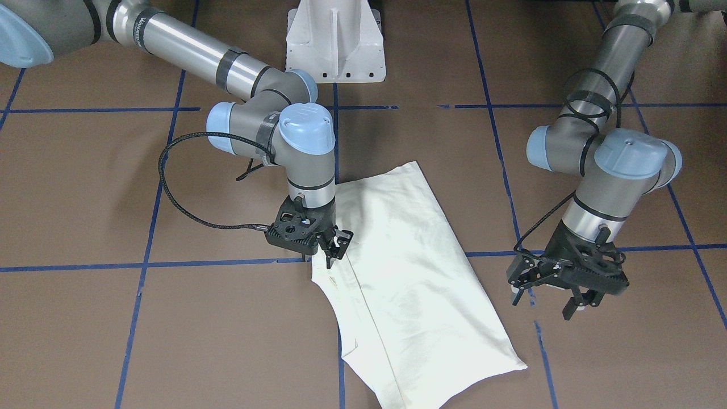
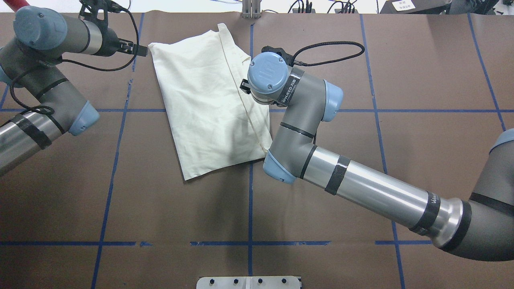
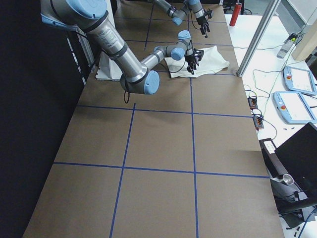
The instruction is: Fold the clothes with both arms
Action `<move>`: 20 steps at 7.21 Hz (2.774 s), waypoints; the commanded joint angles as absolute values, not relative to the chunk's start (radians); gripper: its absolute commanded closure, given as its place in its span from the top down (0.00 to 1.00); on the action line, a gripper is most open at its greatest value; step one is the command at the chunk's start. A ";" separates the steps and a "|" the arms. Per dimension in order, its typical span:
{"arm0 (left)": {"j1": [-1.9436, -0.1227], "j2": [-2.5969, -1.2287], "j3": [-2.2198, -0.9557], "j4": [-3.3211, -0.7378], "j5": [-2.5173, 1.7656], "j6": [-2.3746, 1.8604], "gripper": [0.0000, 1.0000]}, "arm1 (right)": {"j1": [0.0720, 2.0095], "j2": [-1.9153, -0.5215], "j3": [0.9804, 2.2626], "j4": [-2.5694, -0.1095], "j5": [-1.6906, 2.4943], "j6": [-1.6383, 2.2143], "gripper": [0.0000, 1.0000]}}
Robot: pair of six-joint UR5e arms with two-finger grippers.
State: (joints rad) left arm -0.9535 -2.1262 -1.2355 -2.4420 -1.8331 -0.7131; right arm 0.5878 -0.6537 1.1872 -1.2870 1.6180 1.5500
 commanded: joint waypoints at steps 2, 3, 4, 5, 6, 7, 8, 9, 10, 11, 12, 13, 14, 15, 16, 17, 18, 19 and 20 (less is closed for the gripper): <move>-0.951 -2.128 -1.235 -2.442 -1.833 -0.718 1.00 | 0.574 -0.657 1.163 -1.289 1.597 1.546 0.50; -0.950 -2.126 -1.235 -2.442 -1.833 -0.718 1.00 | 0.574 -0.657 1.161 -1.289 1.597 1.546 0.48; -0.950 -2.126 -1.235 -2.442 -1.833 -0.718 1.00 | 0.571 -0.658 1.158 -1.290 1.594 1.546 0.47; -0.950 -2.126 -1.235 -2.442 -1.833 -0.718 1.00 | 0.566 -0.658 1.154 -1.289 1.582 1.546 0.47; -0.948 -2.128 -1.235 -2.442 -1.833 -0.718 1.00 | 0.565 -0.658 1.154 -1.289 1.582 1.546 0.47; -0.950 -2.128 -1.235 -2.444 -1.833 -0.718 1.00 | 0.563 -0.660 1.154 -1.289 1.582 1.548 0.44; -0.948 -2.128 -1.235 -2.444 -1.833 -0.719 1.00 | 0.563 -0.658 1.154 -1.289 1.582 1.549 0.34; -0.948 -2.128 -1.236 -2.444 -1.833 -0.719 1.00 | 0.563 -0.657 1.154 -1.289 1.582 1.557 0.04; -0.950 -2.128 -1.236 -2.445 -1.833 -0.719 1.00 | 0.563 -0.657 1.154 -1.289 1.582 1.559 0.00; -0.948 -2.128 -1.236 -2.445 -1.833 -0.719 1.00 | 0.563 -0.657 1.154 -1.289 1.582 1.560 0.00; -0.948 -2.128 -1.236 -2.445 -1.833 -0.719 1.00 | 0.563 -0.657 1.154 -1.289 1.580 1.560 0.00; -0.948 -2.128 -1.236 -2.445 -1.833 -0.719 1.00 | 0.563 -0.655 1.154 -1.287 1.582 1.562 0.00; -0.948 -2.128 -1.236 -2.445 -1.833 -0.719 1.00 | 0.563 -0.655 1.155 -1.287 1.582 1.556 0.00; -0.946 -2.128 -1.236 -2.444 -1.833 -0.719 1.00 | 0.564 -0.653 1.158 -1.287 1.582 1.552 0.00; -0.946 -2.128 -1.236 -2.445 -1.833 -0.719 1.00 | 0.565 -0.653 1.160 -1.287 1.582 1.548 0.00; -0.945 -2.128 -1.236 -2.445 -1.833 -0.719 1.00 | 0.565 -0.652 1.161 -1.285 1.582 1.545 0.00; -0.945 -2.126 -1.236 -2.445 -1.833 -0.719 1.00 | 0.565 -0.652 1.163 -1.287 1.582 1.543 0.00; -0.945 -2.128 -1.236 -2.444 -1.833 -0.719 1.00 | 0.565 -0.650 1.163 -1.285 1.582 1.537 0.14; -0.945 -2.128 -1.236 -2.445 -1.833 -0.719 1.00 | 0.568 -0.650 1.163 -1.287 1.582 1.537 0.43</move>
